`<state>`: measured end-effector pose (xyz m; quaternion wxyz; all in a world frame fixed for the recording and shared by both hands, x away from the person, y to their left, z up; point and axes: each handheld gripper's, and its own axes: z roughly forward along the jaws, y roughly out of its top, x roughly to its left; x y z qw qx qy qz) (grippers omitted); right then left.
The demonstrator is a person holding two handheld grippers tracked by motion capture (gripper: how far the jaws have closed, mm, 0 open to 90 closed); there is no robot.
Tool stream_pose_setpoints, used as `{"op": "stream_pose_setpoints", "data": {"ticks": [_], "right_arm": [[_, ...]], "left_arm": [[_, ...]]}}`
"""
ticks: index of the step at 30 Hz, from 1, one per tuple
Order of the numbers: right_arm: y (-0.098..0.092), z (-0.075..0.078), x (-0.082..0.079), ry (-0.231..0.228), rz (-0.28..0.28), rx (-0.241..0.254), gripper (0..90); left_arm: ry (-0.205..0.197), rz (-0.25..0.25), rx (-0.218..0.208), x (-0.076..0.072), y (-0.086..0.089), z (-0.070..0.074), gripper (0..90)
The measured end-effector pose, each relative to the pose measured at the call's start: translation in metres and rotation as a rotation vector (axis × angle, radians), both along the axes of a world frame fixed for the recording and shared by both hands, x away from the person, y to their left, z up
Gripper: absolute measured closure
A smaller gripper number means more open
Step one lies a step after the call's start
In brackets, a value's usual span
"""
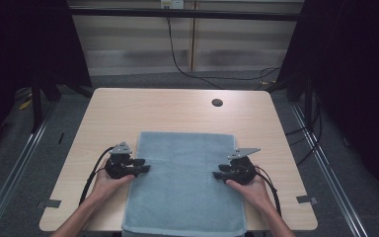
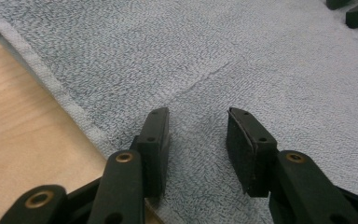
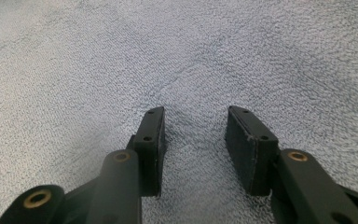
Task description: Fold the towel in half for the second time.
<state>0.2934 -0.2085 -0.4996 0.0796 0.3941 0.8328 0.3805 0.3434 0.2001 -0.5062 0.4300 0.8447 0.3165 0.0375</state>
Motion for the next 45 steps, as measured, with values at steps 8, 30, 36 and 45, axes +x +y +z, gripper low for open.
{"op": "stream_pose_setpoints", "data": {"ticks": [8,30,36,45], "right_arm": [[-0.002,0.001,-0.008,0.022,0.028,0.009,58.1],[-0.006,0.003,-0.055,0.065,0.095,0.041,58.4],[-0.005,0.004,-0.065,0.075,0.123,0.032,58.4],[-0.006,0.020,-0.078,0.030,0.114,0.043,56.9]], "left_arm": [[0.026,-0.017,-0.007,-0.015,0.003,0.001,59.5],[0.102,-0.096,-0.035,-0.054,0.014,0.004,56.8],[0.106,-0.126,-0.013,-0.068,0.014,0.007,54.4],[0.065,-0.108,-0.051,-0.077,0.018,0.024,52.0]]}}
